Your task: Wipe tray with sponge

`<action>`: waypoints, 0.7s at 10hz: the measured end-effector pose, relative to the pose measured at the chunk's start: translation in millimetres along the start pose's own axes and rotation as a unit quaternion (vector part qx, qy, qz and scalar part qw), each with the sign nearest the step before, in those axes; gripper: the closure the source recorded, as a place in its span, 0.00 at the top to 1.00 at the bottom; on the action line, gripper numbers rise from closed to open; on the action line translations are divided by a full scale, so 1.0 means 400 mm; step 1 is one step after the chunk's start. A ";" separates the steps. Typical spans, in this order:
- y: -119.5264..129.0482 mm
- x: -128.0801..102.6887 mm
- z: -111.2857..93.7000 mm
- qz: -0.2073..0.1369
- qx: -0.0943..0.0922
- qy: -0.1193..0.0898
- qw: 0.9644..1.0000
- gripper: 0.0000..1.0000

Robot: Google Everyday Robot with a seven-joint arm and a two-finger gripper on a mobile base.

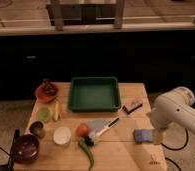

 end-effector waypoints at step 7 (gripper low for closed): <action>0.027 0.002 0.072 0.012 -0.011 -0.015 1.000 0.80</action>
